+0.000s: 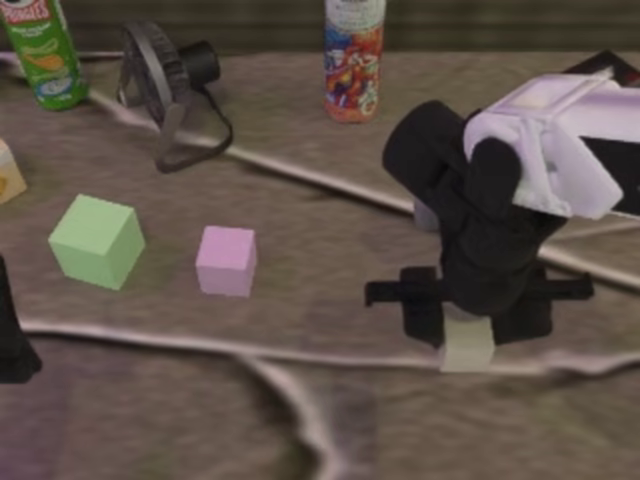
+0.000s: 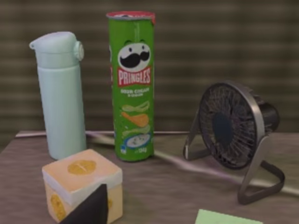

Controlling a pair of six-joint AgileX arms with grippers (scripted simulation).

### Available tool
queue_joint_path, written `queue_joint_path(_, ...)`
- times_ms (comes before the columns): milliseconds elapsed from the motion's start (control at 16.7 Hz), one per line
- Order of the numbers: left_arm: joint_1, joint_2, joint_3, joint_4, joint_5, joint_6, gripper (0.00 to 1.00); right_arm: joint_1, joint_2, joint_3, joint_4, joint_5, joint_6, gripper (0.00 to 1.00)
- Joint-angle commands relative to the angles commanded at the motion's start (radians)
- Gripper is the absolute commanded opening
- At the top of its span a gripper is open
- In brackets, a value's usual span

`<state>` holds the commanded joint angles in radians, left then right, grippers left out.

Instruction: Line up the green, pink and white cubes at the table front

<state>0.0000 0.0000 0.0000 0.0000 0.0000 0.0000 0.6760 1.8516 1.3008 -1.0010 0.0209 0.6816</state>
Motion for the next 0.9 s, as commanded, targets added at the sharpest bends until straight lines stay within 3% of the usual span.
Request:
queue_joint_path(480,0.0,0.0,0.0,0.0,0.0,0.0,1.0,0.006,0.093,-0.132,0.236,0.002,0.004,0.0)
queue_joint_path(780,0.0,0.0,0.0,0.0,0.0,0.0,1.0,0.008,0.109,-0.153,0.266,0.002,0.005,0.0)
queue_joint_path(900,0.0,0.0,0.0,0.0,0.0,0.0,1.0,0.008,0.109,-0.153,0.266,0.002,0.005,0.15)
